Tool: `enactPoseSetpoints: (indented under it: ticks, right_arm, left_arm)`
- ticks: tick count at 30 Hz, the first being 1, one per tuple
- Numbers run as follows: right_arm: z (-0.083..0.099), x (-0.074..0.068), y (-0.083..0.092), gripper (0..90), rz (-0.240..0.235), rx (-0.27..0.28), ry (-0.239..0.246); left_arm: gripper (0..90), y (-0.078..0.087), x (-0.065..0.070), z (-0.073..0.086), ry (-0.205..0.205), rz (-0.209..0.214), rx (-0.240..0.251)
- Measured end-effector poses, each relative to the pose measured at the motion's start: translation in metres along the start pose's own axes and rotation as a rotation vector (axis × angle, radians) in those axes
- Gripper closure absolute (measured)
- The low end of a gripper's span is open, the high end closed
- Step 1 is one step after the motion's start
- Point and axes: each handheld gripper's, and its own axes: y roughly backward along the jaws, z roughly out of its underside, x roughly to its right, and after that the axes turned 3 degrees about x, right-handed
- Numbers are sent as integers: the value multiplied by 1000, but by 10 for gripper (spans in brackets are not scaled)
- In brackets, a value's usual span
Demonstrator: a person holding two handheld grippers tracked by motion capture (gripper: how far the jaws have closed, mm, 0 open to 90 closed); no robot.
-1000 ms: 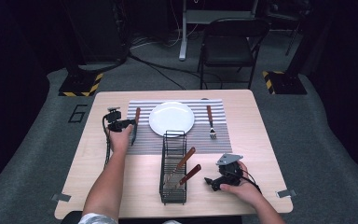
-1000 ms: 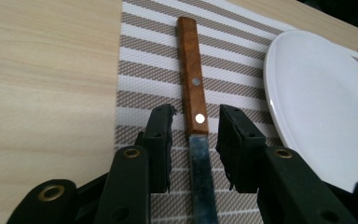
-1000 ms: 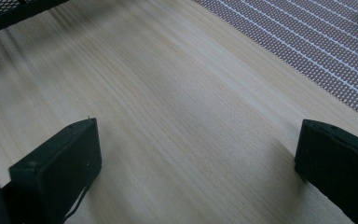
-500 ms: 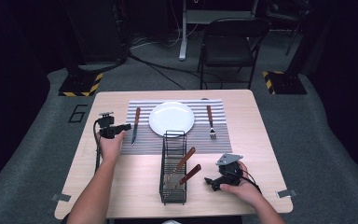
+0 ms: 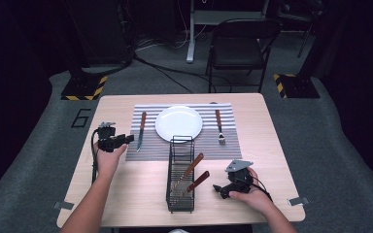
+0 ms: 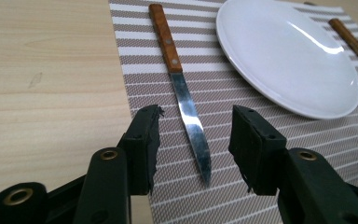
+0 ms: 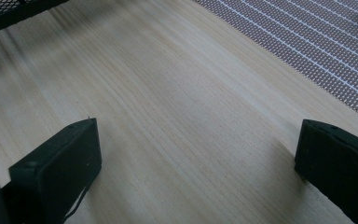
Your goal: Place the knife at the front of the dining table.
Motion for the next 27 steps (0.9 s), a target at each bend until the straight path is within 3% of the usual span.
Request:
enactPoseSetpoints:
  ticks: [3,10,17,20,24,27]
  right_arm:
    - [0,-1,0,0,-1,-5,-7]
    - [0,0,0,0,0,0,-1]
    - [0,0,0,0,0,0,-1]
    - [0,0,0,0,0,1,3]
    - [0,0,0,0,0,0,0]
    - [0,0,0,0,2,0,-1]
  left_arm:
    - [516,6,1,3,-41,-4,-10]
    - [483,17,1,17,-71,6,-13]
    - [455,28,-2,32,-103,2,-52]
    - [444,33,-6,38,-129,5,-69]
    - [437,38,-13,47,-129,-3,-58]
    - [417,38,-20,53,-135,-33,-64]
